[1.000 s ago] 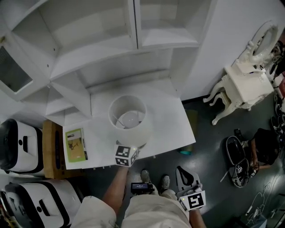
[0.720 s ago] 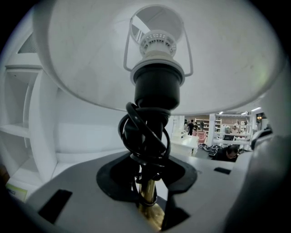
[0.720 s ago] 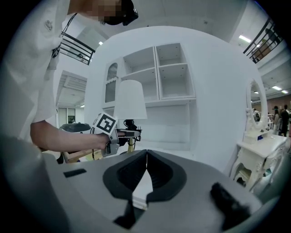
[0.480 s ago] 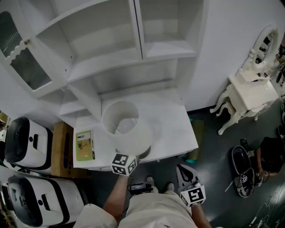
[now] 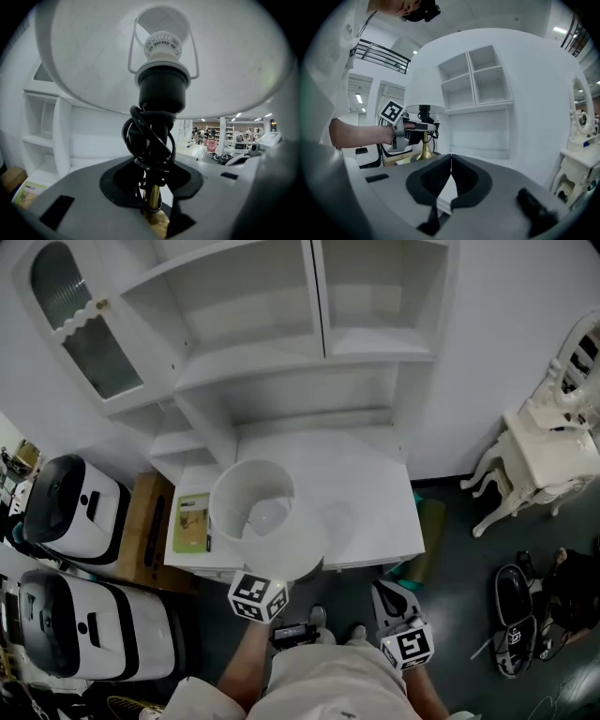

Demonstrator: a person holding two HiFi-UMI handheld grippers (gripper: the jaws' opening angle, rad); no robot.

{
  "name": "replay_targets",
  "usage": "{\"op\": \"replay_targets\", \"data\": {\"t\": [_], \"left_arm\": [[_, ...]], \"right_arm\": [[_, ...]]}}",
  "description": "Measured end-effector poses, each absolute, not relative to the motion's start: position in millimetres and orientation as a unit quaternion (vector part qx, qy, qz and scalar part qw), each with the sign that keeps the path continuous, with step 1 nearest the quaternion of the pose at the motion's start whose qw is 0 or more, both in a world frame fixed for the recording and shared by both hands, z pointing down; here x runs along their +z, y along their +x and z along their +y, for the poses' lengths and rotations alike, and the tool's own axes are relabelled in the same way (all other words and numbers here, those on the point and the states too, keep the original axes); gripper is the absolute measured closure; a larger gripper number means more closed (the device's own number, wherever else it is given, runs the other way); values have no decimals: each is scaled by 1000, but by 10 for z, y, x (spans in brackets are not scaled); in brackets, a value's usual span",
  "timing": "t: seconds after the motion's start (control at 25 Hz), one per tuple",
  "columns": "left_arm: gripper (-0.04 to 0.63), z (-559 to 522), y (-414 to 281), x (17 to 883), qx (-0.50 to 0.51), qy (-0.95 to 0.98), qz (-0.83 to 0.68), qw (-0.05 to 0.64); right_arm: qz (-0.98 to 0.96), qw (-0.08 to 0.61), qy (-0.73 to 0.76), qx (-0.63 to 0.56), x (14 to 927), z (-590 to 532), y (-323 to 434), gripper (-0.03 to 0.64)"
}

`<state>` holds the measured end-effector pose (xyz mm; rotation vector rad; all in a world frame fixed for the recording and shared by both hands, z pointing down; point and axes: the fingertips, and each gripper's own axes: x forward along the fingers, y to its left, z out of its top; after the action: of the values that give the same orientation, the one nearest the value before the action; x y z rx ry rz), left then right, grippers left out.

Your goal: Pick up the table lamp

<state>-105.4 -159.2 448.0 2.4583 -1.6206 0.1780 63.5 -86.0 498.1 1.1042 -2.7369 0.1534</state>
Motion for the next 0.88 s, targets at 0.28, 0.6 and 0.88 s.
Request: {"op": "replay_targets", "data": {"t": [0.28, 0.6, 0.88], "left_arm": [[457, -1090, -987, 4440, 51, 809, -577, 103], [459, -575, -954, 4342, 40, 789, -605, 101], [459, -217, -1118, 4261, 29, 782, -614, 99]], "right_arm": [[-941, 75, 327, 39, 4867, -674, 689, 603], [-951, 73, 299, 26, 4850, -566, 693, 604], [-952, 71, 297, 16, 4770, -409, 507, 604]]}}
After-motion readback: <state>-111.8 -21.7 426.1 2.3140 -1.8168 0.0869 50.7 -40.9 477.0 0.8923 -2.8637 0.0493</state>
